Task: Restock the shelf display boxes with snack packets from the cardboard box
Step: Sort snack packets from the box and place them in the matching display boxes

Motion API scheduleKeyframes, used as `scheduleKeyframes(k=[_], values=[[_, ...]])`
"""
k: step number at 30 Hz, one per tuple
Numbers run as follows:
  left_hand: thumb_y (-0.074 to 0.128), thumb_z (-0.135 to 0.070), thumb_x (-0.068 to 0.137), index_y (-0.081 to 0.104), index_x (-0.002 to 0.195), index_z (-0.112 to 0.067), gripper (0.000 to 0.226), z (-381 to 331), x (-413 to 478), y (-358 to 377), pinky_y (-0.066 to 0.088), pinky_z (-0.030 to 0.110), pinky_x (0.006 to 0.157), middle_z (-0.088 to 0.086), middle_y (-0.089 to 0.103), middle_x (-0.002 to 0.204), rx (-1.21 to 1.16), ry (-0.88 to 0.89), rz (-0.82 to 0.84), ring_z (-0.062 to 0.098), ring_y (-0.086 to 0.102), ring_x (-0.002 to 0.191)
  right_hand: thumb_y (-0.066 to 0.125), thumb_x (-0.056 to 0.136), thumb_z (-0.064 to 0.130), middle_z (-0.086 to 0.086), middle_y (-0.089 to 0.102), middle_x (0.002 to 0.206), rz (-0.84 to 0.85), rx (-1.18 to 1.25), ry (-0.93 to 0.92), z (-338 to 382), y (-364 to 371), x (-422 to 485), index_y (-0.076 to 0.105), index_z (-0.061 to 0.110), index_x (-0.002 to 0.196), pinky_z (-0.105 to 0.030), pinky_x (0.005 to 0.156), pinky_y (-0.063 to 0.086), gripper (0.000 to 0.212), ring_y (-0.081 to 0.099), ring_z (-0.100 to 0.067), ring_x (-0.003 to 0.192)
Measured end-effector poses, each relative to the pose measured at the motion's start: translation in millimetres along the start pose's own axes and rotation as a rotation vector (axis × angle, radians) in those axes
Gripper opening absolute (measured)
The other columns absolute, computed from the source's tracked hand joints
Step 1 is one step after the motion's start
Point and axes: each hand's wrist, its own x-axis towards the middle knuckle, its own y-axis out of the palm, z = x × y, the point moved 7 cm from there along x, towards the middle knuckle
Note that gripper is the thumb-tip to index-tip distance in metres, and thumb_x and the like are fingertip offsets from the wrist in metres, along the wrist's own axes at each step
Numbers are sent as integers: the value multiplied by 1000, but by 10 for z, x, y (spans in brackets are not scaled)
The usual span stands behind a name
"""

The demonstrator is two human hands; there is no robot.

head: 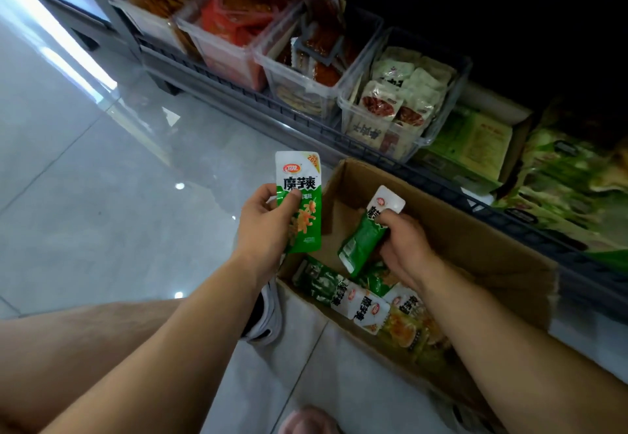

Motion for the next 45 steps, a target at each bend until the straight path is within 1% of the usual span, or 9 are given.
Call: scheduleKeyframes(k=[9, 13, 18, 21, 26, 30, 33, 39, 45], values=[[63, -17, 101, 62, 108, -10, 10, -54, -489, 228, 63, 35, 60, 13, 79, 96, -2, -12, 113, 26, 78, 76, 72, 77, 42, -11, 73, 99, 212, 129, -105, 655, 186, -960, 78, 20, 96, -49, 94, 54, 30, 71, -27, 91], [63, -15, 101, 62, 112, -5, 15, 0, -682, 334, 60, 33, 54, 14, 79, 93, -21, -48, 169, 25, 77, 70, 79, 81, 22, -11, 73, 100, 127, -198, -206, 654, 143, -1151, 73, 22, 82, -58, 96, 53, 7, 70, -29, 92], [72, -11, 94, 63, 114, -4, 24, 41, -758, 350, 64, 44, 73, 19, 77, 100, -37, -48, 235, 32, 77, 81, 74, 86, 1, -4, 68, 92, 49, -591, -430, 718, 262, -1293, 60, 23, 87, -29, 72, 57, 25, 67, -19, 85], [80, -5, 85, 63, 113, -10, 33, 41, -680, 211, 63, 41, 72, 14, 78, 102, 108, 14, 186, 30, 78, 84, 72, 88, 4, -11, 69, 92, 64, -756, -541, 742, 395, -1300, 53, 24, 87, -37, 78, 56, 27, 67, -25, 87], [73, 1, 90, 62, 116, -5, 29, -2, -421, -127, 65, 44, 71, 15, 78, 103, -46, 8, 28, 30, 78, 88, 71, 91, 15, -5, 70, 96, 78, -721, -393, 514, 281, -902, 59, 24, 93, -42, 77, 61, 15, 70, -23, 90], [69, 2, 92, 62, 117, -7, 27, -9, -233, -307, 65, 43, 67, 16, 78, 102, -98, 8, -19, 28, 78, 81, 67, 94, 16, 5, 59, 80, 69, -967, -162, -67, -52, -443, 65, 15, 101, -16, 58, 42, 7, 54, -6, 70], [69, 0, 93, 62, 121, -7, 29, 68, -116, -337, 65, 43, 70, 15, 78, 104, -89, -18, -11, 32, 78, 88, 63, 95, 6, -8, 62, 86, 130, -1037, -23, -576, -197, -198, 63, 5, 93, -25, 70, 49, 2, 57, -14, 75], [70, -1, 91, 62, 123, -3, 33, 241, 36, -324, 64, 48, 81, 20, 76, 110, -66, -49, 31, 36, 76, 96, 70, 93, 28, -5, 65, 118, 132, -1129, 7, -1009, -251, 46, 60, 14, 131, -21, 72, 40, 42, 54, -15, 95], [72, -2, 90, 64, 119, -5, 30, 253, 111, -290, 63, 51, 83, 19, 77, 108, -50, -48, 36, 37, 76, 95, 72, 90, 14, 4, 65, 88, 105, -1059, 17, -1090, -274, 146, 66, 17, 103, -28, 70, 55, 14, 64, -12, 77]])
